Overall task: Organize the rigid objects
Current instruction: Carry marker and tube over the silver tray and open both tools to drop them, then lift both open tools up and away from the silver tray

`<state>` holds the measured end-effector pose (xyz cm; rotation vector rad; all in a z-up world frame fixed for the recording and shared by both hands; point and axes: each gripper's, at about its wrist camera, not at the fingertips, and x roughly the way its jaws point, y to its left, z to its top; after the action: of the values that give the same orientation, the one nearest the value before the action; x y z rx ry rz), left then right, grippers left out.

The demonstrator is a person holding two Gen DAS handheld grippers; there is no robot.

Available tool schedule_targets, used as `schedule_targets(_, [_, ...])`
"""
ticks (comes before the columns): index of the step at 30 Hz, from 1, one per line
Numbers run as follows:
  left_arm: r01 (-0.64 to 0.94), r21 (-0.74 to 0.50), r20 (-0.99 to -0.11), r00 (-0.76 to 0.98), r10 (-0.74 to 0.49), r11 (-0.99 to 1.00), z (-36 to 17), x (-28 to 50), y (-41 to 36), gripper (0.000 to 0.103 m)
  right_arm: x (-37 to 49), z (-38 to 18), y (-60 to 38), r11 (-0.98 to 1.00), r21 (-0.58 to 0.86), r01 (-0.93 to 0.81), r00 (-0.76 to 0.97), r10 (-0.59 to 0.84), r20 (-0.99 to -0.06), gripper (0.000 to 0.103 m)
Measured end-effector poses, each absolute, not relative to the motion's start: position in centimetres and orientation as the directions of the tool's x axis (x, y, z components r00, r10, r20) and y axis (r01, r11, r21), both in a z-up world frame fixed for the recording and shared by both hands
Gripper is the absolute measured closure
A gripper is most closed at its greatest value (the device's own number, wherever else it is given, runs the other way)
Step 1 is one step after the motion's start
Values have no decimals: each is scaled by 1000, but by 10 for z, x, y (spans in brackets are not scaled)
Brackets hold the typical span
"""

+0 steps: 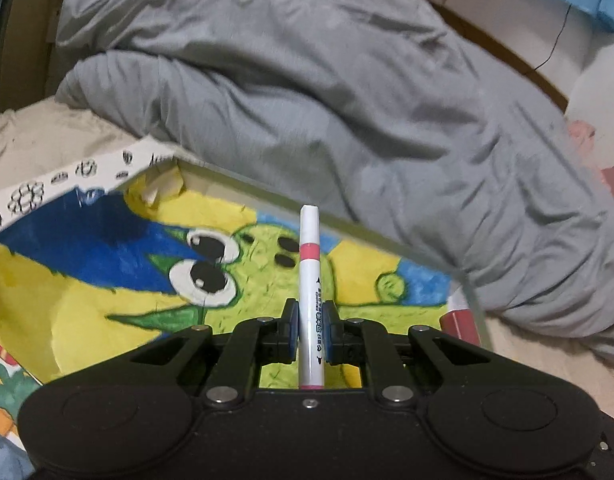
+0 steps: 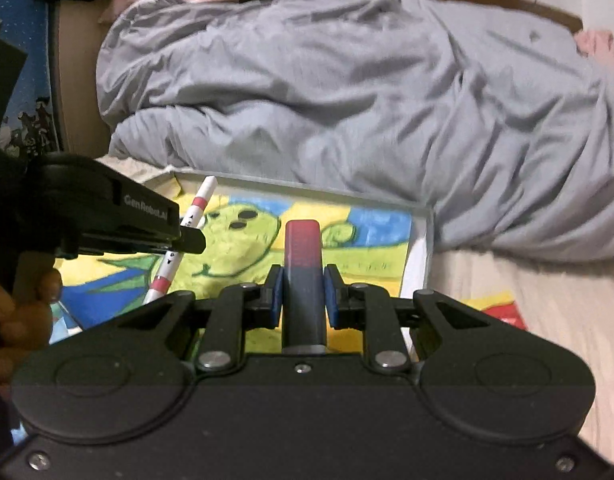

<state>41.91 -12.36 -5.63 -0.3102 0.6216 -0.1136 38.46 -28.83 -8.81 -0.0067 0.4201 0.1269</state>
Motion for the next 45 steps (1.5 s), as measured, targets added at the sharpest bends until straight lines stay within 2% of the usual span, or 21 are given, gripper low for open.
schedule_targets(3, [2, -303, -586, 788, -189, 953, -65, 422, -124, 91, 387, -95, -289, 991, 30, -132, 887, 131, -442, 89])
schedule_targets(12, [-2, -317, -650, 729, -215, 949, -78, 422, -125, 90, 389, -104, -283, 989, 14, -147, 870, 136, -473, 88])
schedule_targets(15, [-26, -367, -664, 708, -242, 930, -78, 422, -122, 89, 370, -87, -277, 988, -11, -153, 876, 131, -464, 77])
schedule_targets(17, [-26, -358, -656, 718, -232, 933, -74, 419, -123, 85, 368, -78, -277, 988, -19, -152, 882, 127, -453, 63])
schedule_targets(20, [-10, -345, -638, 736, -226, 939, -63, 412, -123, 84, 359, -63, -280, 989, -12, -150, 892, 130, -433, 53])
schedule_targets(22, [-2, -328, -621, 754, -214, 945, -54, 405, -121, 80, 349, -50, -282, 989, -11, -146, 902, 128, -411, 45])
schedule_targets(25, [4, -320, -582, 788, -199, 948, -37, 389, -113, 63, 333, -32, -283, 990, -4, -139, 920, 128, -372, 23])
schedule_targets(27, [6, -330, -552, 810, -198, 944, -26, 377, -106, 49, 320, -20, -284, 990, 5, -141, 929, 133, -346, 17])
schedule_targets(31, [7, -346, -490, 852, -187, 938, -2, 344, -87, 33, 292, 5, -283, 988, 29, -149, 944, 151, -293, 0])
schedule_targets(33, [11, -344, -458, 871, -177, 939, 9, 324, -78, 23, 275, 16, -280, 987, 33, -156, 952, 159, -263, 1])
schedule_targets(38, [-17, -302, -372, 923, -101, 953, 32, 265, -57, 7, 229, 33, -277, 985, 79, -153, 967, 166, -191, 1])
schedule_targets(42, [-21, -264, -301, 952, -61, 964, 48, 219, -45, 1, 189, 38, -271, 983, 122, -135, 980, 150, -130, 0])
schedule_targets(45, [-29, -235, -269, 963, -36, 972, 55, 188, -36, 1, 161, 33, -270, 983, 152, -103, 987, 120, -103, 0])
